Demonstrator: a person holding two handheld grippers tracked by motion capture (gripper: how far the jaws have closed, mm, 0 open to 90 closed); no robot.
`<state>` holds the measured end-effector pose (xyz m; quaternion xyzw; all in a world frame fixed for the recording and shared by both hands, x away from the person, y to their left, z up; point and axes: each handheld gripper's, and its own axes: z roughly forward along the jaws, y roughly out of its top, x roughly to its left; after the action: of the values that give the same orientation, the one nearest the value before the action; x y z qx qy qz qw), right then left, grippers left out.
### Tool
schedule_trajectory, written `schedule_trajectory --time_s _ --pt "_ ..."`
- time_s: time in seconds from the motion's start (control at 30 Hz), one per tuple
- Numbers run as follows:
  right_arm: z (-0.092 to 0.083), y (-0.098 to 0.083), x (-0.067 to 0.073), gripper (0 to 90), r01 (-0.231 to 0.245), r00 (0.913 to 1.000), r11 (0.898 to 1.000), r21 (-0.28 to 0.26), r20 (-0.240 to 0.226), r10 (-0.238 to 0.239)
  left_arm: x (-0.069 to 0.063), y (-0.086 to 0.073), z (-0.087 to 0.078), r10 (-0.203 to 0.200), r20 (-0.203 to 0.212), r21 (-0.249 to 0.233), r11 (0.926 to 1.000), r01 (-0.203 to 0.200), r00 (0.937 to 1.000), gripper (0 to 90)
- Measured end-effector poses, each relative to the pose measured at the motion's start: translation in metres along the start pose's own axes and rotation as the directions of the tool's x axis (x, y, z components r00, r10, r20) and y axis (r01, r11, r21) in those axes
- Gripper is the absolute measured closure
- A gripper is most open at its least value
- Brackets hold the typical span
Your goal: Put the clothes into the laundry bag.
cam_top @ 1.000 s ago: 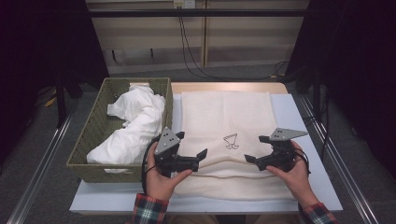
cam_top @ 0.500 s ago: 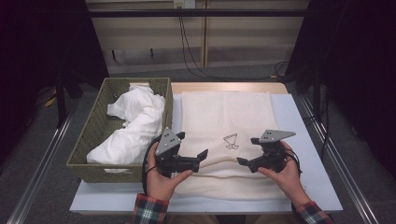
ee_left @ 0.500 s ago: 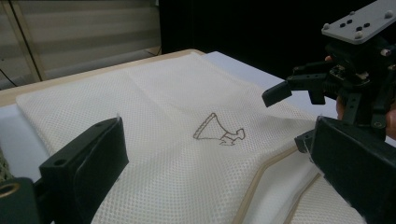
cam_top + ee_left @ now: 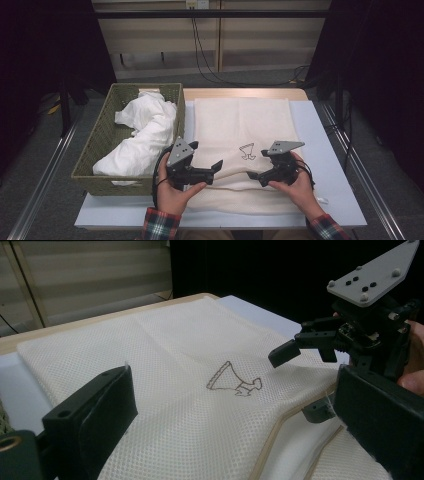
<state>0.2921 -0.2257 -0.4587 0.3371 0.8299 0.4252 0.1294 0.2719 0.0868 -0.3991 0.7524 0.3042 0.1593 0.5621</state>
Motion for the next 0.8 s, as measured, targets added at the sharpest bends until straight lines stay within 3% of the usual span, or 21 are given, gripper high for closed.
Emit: schedule_trajectory --time_s 0.27,0.7,0.8 --pt "0.007 0.000 0.004 4.7 0.031 0.9995 0.999 0.012 0.007 -0.031 -0.002 0.001 0.000 -0.002 0.000 -0.006 1.0000 0.002 1.0000 3.7" --pt "0.013 0.000 0.010 24.7 0.073 0.9965 0.997 -0.013 -0.039 -0.073 -0.001 0.001 0.000 0.004 0.002 -0.005 1.0000 -0.004 1.0000 3.8" --pt "0.015 -0.002 0.011 26.9 0.090 0.9955 0.996 -0.006 -0.028 -0.090 -0.002 0.000 0.001 0.000 0.008 -0.008 1.0000 0.000 1.0000 3.8"
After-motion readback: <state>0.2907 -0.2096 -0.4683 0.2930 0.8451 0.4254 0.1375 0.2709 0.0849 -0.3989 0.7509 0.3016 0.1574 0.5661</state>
